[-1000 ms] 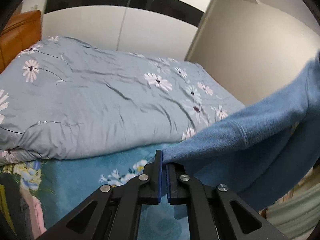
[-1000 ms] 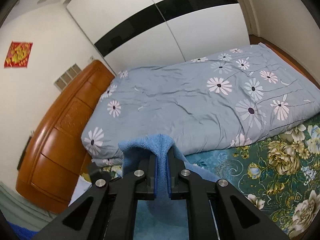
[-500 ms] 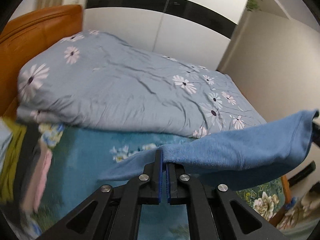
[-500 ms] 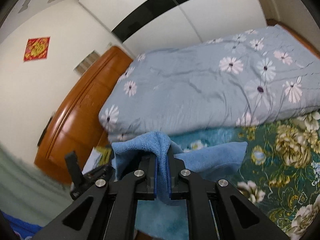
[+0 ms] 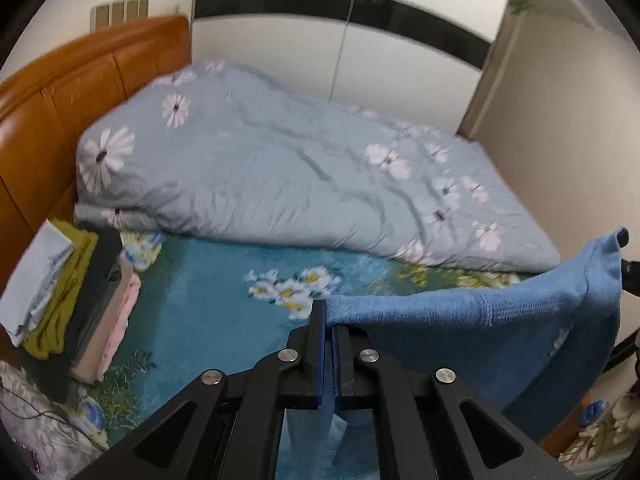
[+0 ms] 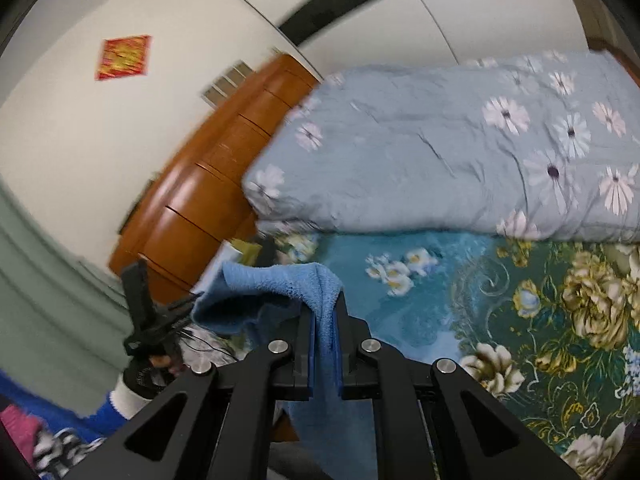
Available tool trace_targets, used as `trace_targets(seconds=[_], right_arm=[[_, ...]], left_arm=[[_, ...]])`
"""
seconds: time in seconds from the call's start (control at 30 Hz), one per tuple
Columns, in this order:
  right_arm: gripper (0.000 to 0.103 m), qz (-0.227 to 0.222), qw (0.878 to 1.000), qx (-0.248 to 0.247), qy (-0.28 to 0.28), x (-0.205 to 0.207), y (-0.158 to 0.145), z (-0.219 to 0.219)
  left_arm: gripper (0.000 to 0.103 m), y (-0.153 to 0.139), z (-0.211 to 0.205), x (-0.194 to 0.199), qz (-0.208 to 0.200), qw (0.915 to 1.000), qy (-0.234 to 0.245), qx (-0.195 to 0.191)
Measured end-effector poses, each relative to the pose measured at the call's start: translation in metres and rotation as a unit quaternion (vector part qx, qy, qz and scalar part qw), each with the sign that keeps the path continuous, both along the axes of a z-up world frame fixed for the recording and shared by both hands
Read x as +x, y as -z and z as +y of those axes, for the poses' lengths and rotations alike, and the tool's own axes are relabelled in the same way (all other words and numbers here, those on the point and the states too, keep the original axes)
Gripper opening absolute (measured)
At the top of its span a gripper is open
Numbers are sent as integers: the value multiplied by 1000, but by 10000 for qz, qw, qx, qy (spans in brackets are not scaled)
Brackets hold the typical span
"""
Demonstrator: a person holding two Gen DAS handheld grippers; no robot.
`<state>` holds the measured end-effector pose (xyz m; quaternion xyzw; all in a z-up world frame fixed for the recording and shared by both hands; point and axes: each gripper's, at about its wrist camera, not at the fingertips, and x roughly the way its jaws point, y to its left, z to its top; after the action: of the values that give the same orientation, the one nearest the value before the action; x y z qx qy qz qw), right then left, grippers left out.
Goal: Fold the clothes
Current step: 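Grasp the hanging sweater with the left gripper while the right gripper holds it, then lower the sweater onto the green sheet with both grippers, spreading it flat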
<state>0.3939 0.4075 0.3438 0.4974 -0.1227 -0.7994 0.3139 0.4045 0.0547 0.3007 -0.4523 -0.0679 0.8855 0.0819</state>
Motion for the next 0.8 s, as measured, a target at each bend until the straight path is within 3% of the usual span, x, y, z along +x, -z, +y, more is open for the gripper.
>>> trace_targets(seconds=[0.13,0.3,0.4,0.8], right_arm=[[7,-686,9961,502,245,-52,73,-9],[7,-1611,9789,951,825,-104,164,-8],[7,-1946,9684,1126,1084,-128,198,-7],[7,-2365,9421,1928,1391,-245,285,-24]], left_arm=[[3,71,-2,-47,-762,9969,-177,53],[3,157,-6,-93,-1619,9865,-212,127],[3,189,-4,-118,-1856,9826,-91,77],[3,270,-12,-252,-2281,9731,303,71]])
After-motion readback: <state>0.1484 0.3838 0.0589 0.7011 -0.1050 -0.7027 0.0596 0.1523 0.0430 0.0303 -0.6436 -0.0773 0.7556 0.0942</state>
